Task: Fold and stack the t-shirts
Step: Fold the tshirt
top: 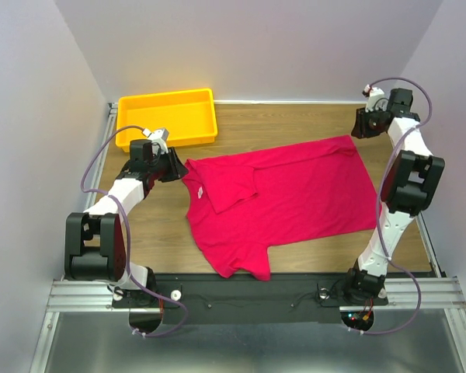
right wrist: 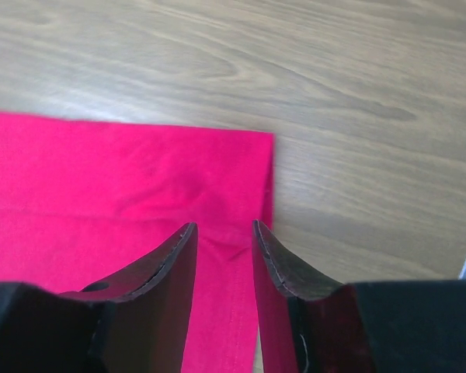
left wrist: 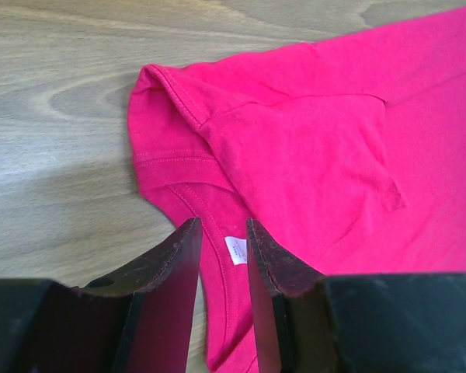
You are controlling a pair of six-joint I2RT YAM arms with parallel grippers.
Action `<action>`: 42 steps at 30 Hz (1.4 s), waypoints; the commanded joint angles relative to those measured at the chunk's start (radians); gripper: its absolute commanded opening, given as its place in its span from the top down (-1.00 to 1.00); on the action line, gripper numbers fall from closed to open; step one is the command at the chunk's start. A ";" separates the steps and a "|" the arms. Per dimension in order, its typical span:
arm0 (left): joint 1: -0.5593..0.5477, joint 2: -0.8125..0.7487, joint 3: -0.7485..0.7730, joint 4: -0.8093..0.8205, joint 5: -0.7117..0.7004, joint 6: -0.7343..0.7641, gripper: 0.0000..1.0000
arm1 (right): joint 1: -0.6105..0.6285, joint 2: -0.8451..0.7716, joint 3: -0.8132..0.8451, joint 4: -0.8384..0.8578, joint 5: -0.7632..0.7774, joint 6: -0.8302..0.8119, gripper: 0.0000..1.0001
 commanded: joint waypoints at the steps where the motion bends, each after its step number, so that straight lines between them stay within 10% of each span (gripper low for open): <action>1: 0.003 -0.031 -0.021 0.022 0.039 0.014 0.18 | 0.003 -0.035 -0.041 -0.032 -0.140 -0.083 0.24; 22: -0.022 0.000 -0.015 0.032 0.045 -0.007 0.19 | 0.003 0.195 0.087 -0.053 0.046 0.058 0.70; 42: -0.023 -0.085 -0.021 0.011 0.005 -0.033 0.18 | 0.001 -0.067 -0.005 -0.052 0.138 -0.011 0.17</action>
